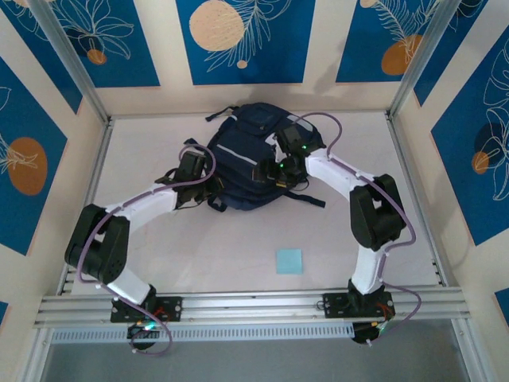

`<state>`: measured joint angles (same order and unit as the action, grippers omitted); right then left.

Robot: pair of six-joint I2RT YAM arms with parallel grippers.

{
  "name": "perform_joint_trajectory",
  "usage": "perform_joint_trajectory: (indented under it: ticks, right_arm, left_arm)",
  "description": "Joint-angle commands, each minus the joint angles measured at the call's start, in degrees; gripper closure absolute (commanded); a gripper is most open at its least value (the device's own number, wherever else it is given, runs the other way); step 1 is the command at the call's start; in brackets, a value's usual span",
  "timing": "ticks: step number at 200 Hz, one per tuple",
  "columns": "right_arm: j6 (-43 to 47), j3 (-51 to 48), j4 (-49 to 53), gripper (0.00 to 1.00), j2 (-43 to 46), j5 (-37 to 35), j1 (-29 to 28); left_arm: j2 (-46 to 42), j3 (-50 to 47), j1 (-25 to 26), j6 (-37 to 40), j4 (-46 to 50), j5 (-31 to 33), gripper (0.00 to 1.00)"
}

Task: Pack the student bag
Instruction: Unzip the student bag at the top-center of the table.

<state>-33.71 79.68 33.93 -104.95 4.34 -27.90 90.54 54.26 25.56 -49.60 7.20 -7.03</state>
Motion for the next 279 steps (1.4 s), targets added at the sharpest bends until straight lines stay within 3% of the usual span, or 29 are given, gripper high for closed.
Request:
perform_joint_trajectory:
  ticks: [1, 58, 122, 175, 187, 213, 241, 279]
  right_arm:
    - [-5.23, -4.15, -1.43, 0.22, 4.56, 6.61, -0.75]
    - [-0.03, -1.17, 2.42, 0.23, 8.57, 1.03, 5.22]
    - [4.79, 10.49, 1.90, 0.27, -2.13, -0.87, 11.79]
    - [4.50, 18.60, 0.72, 0.45, -13.96, 0.71, 10.07]
    - [4.32, 20.28, 1.93, 0.58, -16.04, 0.99, 9.80]
    - [3.77, 17.77, 0.39, 1.00, -14.10, 3.31, 9.79]
    - [1.71, 11.09, -0.08, 1.00, -7.12, 2.47, 10.30]
    - [-3.66, 0.87, -0.77, 1.00, 2.86, 5.68, 11.01]
  left_arm:
    - [0.84, 1.79, 0.98, -0.21, -3.56, 0.54, 1.00]
    - [0.18, 2.60, 0.37, 3.77, 0.33, 3.41, 1.00]
    - [-0.10, 2.34, 0.01, 6.96, 3.75, 3.16, 1.00]
    - [0.20, 2.86, 0.01, 7.68, 3.67, 2.02, 1.00]
    - [0.47, 3.12, 0.01, 7.70, 3.46, 1.93, 1.00]
    - [1.66, 3.89, -0.07, 7.90, 2.47, 2.69, 1.00]
    - [6.43, 7.47, -1.58, 8.53, 0.35, 2.80, 1.00]
    - [15.15, 20.28, -2.07, 12.03, 2.28, 2.36, 1.00]
